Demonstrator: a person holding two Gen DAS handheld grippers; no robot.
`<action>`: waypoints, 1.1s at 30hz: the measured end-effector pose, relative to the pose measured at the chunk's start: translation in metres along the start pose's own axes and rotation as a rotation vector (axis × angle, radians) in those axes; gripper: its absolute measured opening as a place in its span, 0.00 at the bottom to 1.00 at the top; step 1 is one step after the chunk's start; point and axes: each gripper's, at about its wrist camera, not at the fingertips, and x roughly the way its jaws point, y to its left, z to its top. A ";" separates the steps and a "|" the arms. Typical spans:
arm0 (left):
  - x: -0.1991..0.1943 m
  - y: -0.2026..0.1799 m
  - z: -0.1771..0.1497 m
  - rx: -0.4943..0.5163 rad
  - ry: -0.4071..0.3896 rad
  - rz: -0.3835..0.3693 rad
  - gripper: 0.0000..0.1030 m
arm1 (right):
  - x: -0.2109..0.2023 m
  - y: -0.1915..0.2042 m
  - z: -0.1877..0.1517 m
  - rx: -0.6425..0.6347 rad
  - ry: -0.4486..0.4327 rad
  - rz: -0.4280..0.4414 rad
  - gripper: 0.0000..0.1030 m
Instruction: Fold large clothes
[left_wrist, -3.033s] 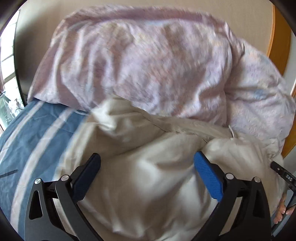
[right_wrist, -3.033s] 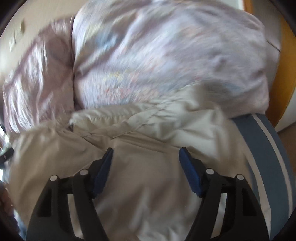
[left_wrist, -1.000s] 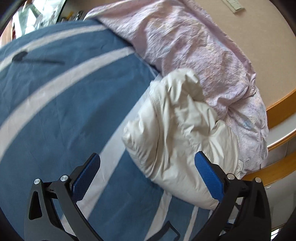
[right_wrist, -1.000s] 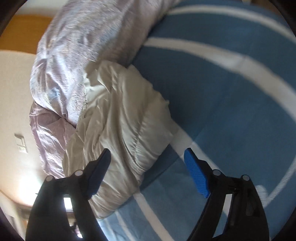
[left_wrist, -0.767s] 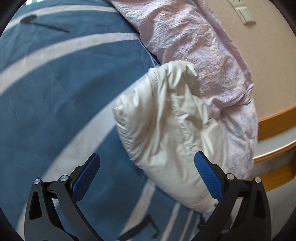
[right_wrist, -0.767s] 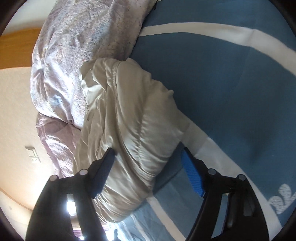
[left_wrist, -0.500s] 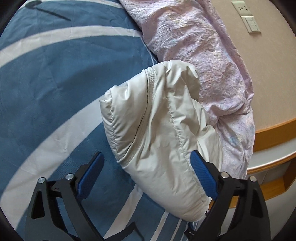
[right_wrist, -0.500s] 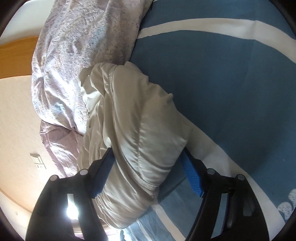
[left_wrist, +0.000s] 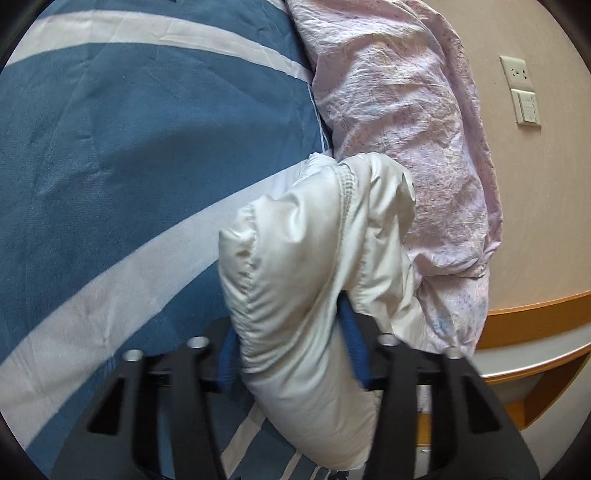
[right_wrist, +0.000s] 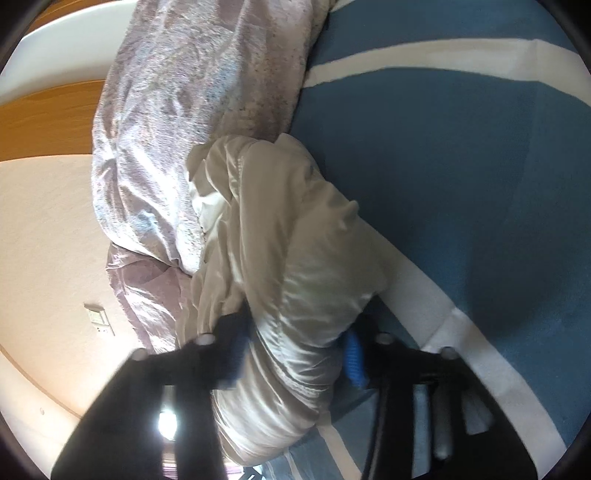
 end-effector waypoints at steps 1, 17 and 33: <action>-0.001 -0.001 0.000 0.006 0.001 -0.015 0.31 | -0.002 0.005 -0.002 -0.022 -0.010 -0.003 0.29; -0.056 -0.022 -0.001 0.101 0.003 -0.088 0.18 | -0.050 0.054 -0.035 -0.204 -0.014 0.002 0.21; -0.122 0.030 -0.028 0.105 0.033 -0.050 0.18 | -0.118 0.027 -0.090 -0.278 -0.005 -0.085 0.22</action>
